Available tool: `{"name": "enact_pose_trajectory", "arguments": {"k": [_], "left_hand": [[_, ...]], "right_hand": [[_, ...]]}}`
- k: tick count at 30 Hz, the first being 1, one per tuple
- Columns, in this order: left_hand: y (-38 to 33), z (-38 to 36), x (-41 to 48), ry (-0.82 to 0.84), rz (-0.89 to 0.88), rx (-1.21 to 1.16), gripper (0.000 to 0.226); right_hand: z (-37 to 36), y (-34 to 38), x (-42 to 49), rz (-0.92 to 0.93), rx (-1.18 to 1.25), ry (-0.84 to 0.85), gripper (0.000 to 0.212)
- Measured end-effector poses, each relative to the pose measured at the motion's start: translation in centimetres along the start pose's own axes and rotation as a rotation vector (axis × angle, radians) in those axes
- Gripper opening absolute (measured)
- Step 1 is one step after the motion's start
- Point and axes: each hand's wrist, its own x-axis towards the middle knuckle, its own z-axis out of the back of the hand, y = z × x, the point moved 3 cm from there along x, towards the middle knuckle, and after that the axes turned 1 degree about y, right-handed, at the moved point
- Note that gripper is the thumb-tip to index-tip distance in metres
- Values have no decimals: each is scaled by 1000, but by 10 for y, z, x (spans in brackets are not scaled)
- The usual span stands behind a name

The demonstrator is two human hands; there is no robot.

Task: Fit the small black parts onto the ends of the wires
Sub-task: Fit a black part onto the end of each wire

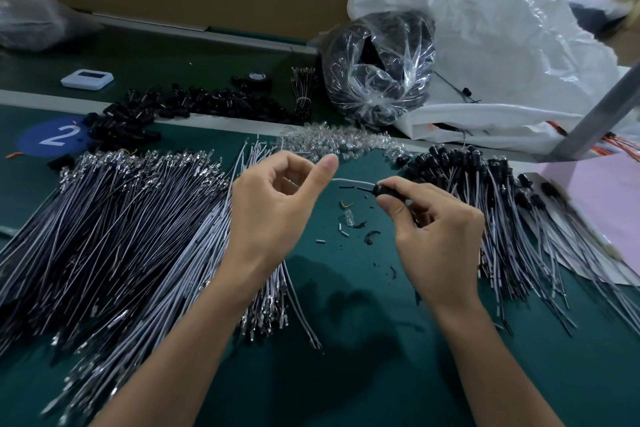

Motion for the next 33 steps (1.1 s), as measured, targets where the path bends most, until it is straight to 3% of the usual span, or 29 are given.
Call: {"name": "enact_pose_trajectory", "arguments": {"k": [12, 23, 33], "left_hand": [[10, -6, 4, 115, 73, 47, 11], [10, -6, 4, 144, 88, 21, 23], [8, -7, 2, 205, 264, -308, 27]], "right_hand": [[1, 4, 0, 45, -58, -11, 13], [1, 3, 0, 24, -67, -21, 12], [-3, 0, 0, -3, -2, 21, 13]]}}
